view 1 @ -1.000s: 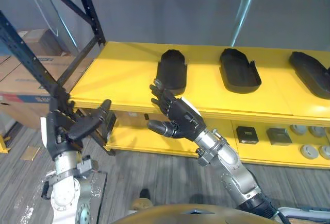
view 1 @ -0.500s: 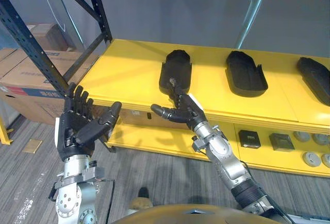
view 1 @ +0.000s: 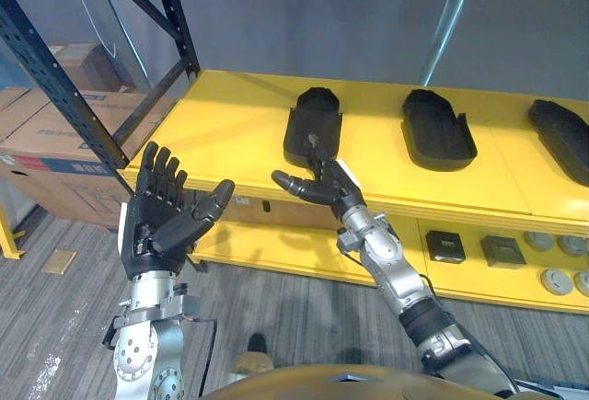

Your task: Walk over and take three plastic housings, then place them on the shelf

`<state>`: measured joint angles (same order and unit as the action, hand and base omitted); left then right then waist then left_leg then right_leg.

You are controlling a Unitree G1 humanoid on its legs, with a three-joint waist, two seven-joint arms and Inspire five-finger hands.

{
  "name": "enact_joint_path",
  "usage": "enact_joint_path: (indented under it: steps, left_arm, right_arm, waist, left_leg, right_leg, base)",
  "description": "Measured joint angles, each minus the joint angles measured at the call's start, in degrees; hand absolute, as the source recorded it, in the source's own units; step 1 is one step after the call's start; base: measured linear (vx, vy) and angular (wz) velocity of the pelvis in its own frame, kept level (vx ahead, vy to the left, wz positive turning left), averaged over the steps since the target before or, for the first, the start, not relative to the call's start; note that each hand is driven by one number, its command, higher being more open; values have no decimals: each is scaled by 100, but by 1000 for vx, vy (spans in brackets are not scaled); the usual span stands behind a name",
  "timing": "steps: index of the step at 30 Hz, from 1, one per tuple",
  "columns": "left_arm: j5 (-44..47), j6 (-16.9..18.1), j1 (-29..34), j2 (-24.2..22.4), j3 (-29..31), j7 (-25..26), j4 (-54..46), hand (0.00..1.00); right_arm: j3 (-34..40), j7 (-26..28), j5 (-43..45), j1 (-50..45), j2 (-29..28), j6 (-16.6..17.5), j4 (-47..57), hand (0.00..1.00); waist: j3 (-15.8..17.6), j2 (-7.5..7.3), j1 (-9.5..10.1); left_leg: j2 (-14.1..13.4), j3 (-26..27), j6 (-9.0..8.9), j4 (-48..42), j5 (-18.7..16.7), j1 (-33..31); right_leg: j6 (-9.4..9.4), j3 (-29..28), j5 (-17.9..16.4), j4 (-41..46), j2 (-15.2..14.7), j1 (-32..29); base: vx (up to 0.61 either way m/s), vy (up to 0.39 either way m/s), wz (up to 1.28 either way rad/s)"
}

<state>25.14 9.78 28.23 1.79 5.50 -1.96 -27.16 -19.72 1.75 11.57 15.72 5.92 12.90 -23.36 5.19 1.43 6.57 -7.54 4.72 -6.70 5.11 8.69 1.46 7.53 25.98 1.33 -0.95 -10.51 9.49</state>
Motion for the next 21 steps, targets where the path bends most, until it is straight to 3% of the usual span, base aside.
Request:
enact_joint_path:
  steps: [9,21]
  left_arm:
    - [1,-8,-132,-26,-64,-2,65,100]
    - [1,-8,-135,-93,-106,-30,65,100]
  right_arm:
    - [179,-306,-18,681,-152,335,-1018,100]
    - [249,-509,-234,942,-143,641,-1297,100]
  waist:
    - [184,24,111]
    - [384,79,113]
  left_leg:
    - [21,-112,-10,0,17,0]
    - [63,-178,1,0,32,-2]
  right_leg:
    - [1,122,-3,-5,-6,79]
    - [2,203,-2,-11,-36,128]
  base:
    - [-1,-9,6]
    - [1,-3,3]
